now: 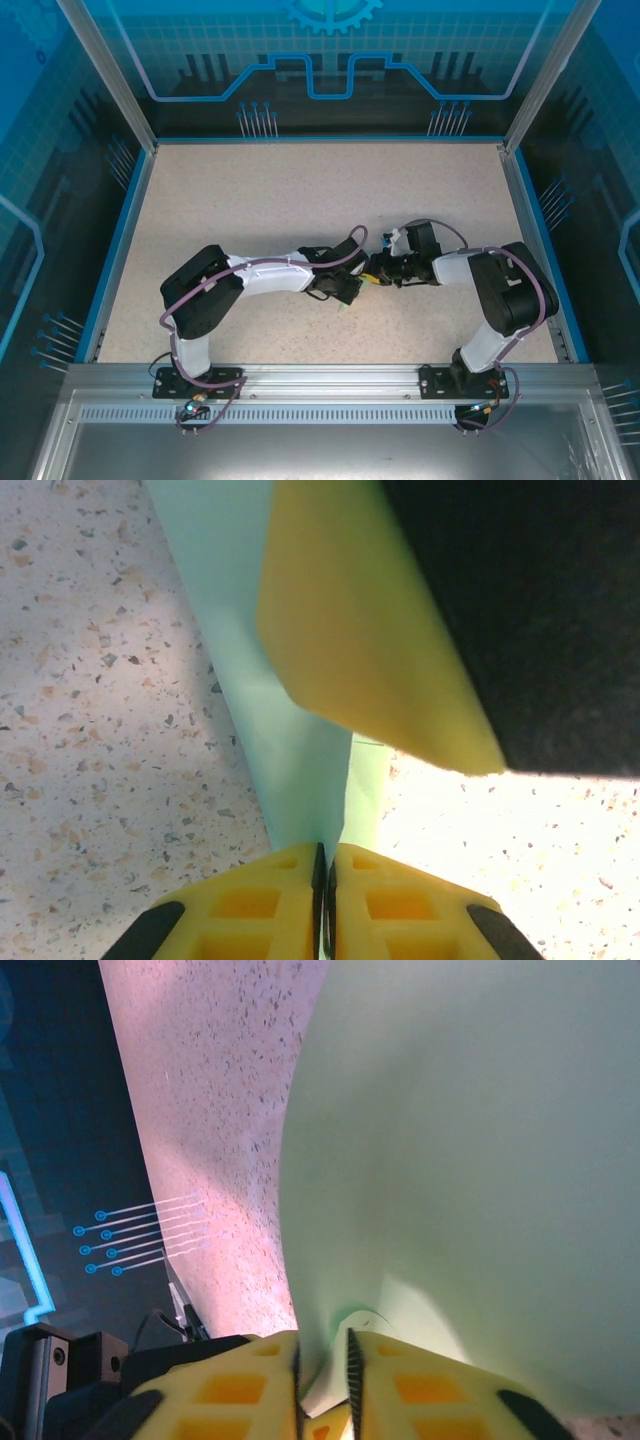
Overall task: Fold a paper plane with a square sheet of paper (pick it up from the middle)
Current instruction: Fold the wing for the fifth time at the center of the table.
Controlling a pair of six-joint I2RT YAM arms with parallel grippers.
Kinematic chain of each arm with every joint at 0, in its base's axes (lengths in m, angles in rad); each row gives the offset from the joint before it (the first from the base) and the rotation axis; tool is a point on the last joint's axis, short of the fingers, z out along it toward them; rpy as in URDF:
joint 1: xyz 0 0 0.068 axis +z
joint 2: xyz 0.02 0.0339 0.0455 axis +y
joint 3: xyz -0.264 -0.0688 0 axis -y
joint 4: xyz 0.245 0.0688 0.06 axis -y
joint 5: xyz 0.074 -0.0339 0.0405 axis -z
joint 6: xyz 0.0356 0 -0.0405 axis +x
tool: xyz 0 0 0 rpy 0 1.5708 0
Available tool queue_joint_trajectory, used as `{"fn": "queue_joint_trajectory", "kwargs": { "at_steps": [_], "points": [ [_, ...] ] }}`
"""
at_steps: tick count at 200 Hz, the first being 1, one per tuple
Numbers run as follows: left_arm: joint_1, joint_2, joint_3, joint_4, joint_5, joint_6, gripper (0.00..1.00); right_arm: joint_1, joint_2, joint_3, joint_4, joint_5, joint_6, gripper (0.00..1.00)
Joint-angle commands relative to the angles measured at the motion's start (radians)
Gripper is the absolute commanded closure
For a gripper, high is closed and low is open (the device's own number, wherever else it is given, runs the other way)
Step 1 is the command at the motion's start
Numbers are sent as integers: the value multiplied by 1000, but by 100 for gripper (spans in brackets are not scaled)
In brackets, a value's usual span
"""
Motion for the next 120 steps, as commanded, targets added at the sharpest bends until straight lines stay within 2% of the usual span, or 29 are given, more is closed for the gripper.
{"fn": "queue_joint_trajectory", "kwargs": {
  "at_steps": [1, 35, 70, 120],
  "points": [
    [-11, 16, -12, -13, 6, 20, 85, -12, 9, 7, -12, -16, -17, 87],
    [-11, -8, -26, -12, 11, 10, 76, -12, 8, 12, -49, 6, -45, 95],
    [-10, -72, -65, -16, 19, -22, 60, -15, 12, 18, -79, 19, -83, 98],
    [-12, -146, -161, 17, 36, -69, 57, -17, 26, 21, -93, 28, -110, 98]
  ]
}}
